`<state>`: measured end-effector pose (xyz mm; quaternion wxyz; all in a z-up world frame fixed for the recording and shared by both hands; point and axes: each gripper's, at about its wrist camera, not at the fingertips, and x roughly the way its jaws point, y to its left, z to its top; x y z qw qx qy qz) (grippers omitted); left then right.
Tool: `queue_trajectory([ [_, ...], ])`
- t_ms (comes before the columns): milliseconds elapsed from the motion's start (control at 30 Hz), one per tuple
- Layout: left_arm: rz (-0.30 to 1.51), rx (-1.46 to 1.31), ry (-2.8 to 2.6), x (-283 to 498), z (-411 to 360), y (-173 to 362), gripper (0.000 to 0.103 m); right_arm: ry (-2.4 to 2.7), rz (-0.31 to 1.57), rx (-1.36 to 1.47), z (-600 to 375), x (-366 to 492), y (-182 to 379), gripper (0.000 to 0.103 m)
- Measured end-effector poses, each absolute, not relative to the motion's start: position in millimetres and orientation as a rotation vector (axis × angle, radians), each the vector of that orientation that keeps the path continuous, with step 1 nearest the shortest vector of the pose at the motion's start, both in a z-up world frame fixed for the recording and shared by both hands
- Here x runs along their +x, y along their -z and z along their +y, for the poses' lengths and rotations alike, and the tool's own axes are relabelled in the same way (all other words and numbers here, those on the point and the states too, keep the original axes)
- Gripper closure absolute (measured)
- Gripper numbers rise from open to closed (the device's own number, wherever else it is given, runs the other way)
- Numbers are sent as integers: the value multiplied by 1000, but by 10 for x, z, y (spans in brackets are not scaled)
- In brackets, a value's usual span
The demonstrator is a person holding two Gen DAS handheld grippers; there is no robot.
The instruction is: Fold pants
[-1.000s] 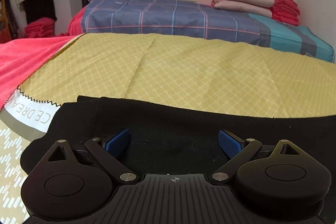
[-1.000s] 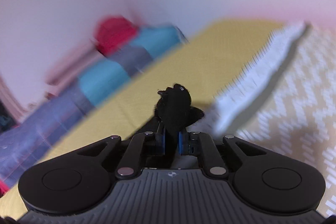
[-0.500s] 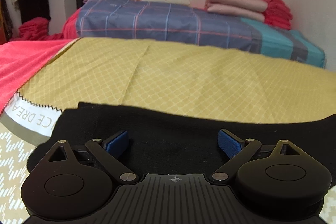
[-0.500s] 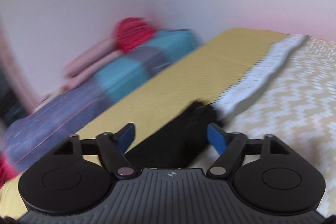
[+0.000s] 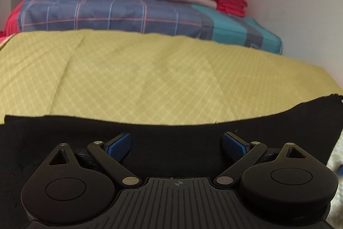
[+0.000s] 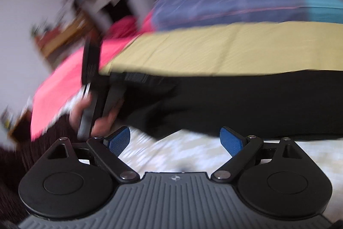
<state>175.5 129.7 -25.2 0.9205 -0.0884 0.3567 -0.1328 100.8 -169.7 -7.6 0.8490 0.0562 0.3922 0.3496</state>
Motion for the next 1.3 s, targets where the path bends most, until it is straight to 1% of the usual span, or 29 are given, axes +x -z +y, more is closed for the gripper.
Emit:
queue_trajectory([
  [133,748,-211,265,1784,1375,277,0,-809,879,47,-1186,1150,259,15],
  [200,746,-212,265,1784,1383,277,0,-825,865,31,-1025,1237,304,15],
  [300,745,-210,262,1783,1373,271,0,-858,845,88,-961,1385,411,15],
  [333,745,-212,263,1783,1378,272,0,-863,853,136,-959,1448,460,17],
  [367,745,-215,263,1785,1382,271,0,-870,875,213,-965,1510,502,26],
  [400,745,-217,262,1786,1390,271,0,-939,917,300,-962,1534,541,31],
  [433,745,-220,262,1785,1395,270,0,-1078,978,349,-918,1516,569,26],
  [467,745,-222,261,1786,1401,268,0,-1169,1003,322,-865,1431,554,19],
  [533,744,-221,258,1786,1400,267,0,-1191,894,154,-854,1233,441,20],
  [567,745,-218,256,1790,1393,267,0,-1174,882,138,-878,1255,426,21],
  [633,744,-216,254,1789,1392,269,0,-1050,916,262,-976,1497,485,21],
  [667,744,-216,253,1785,1392,268,0,-967,946,353,-1047,1623,544,27],
  [700,744,-216,252,1785,1393,269,0,-934,969,418,-1075,1692,591,27],
  [733,744,-217,253,1785,1397,269,0,-964,974,416,-1044,1670,597,27],
  [767,744,-219,254,1791,1401,272,0,-1052,993,360,-950,1580,579,26],
  [800,744,-220,254,1792,1405,272,0,-1146,1019,279,-840,1442,557,22],
  [833,744,-219,253,1789,1405,272,0,-1167,989,165,-773,1269,504,19],
  [900,744,-216,252,1789,1403,273,0,-1122,881,-53,-784,1014,375,23],
  [933,744,-214,250,1790,1402,272,0,-1092,873,-71,-876,992,330,23],
  [967,744,-213,248,1789,1398,272,0,-1046,876,-57,-1009,1006,282,23],
  [1033,744,-212,246,1787,1396,271,0,-937,817,25,-1362,1068,145,21],
  [1100,744,-205,244,1786,1386,272,0,-836,741,198,-1739,1152,91,16],
  [1133,744,-200,243,1784,1377,273,0,-796,731,297,-1898,1216,126,16],
  [1167,744,-195,242,1781,1370,272,0,-752,749,361,-2018,1298,192,21],
  [1200,744,-190,241,1780,1365,273,0,-686,773,361,-2107,1383,263,26],
  [1233,744,-188,241,1780,1364,274,0,-598,787,311,-2191,1446,318,47],
  [1267,744,-186,242,1779,1365,276,0,-512,797,273,-2310,1508,364,85],
  [1300,743,-186,242,1780,1367,278,0,-478,807,306,-2492,1576,408,101],
])
